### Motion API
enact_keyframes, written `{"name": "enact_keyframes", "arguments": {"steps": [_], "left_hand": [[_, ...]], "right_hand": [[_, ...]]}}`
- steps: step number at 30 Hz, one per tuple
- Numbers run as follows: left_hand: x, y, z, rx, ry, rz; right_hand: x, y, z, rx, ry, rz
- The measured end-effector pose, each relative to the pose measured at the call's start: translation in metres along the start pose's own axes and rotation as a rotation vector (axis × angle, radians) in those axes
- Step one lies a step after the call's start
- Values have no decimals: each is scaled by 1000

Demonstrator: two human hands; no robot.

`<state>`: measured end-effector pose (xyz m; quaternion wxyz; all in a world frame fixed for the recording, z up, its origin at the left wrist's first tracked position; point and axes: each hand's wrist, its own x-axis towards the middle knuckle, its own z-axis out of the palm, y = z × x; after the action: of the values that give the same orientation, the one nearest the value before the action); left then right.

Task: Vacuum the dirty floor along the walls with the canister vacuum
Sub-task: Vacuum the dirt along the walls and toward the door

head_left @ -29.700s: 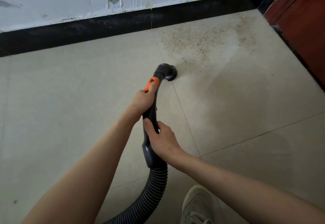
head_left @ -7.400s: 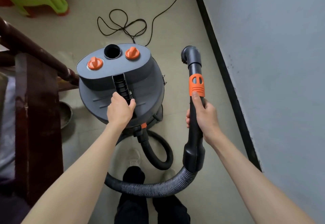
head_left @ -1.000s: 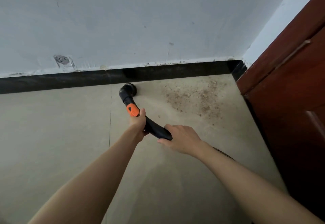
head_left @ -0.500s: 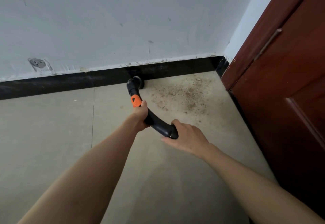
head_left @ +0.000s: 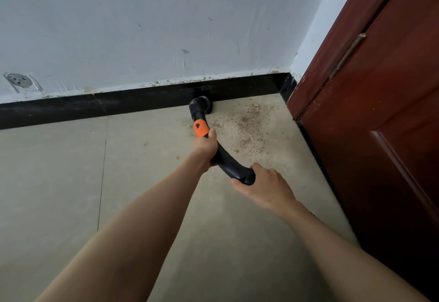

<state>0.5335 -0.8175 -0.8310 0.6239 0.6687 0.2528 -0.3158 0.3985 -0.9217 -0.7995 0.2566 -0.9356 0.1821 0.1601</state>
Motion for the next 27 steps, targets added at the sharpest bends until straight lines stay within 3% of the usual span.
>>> {"name": "enact_keyframes", "arguments": {"steps": [6, 15, 27], "left_hand": [[-2, 1, 31, 29, -43, 36], [-19, 7, 72, 19, -294, 24], [-17, 15, 8, 63, -297, 3]], "right_hand": [[-1, 23, -10, 53, 45, 86], [0, 27, -13, 135, 206, 237], [-9, -23, 13, 180, 122, 193]]}}
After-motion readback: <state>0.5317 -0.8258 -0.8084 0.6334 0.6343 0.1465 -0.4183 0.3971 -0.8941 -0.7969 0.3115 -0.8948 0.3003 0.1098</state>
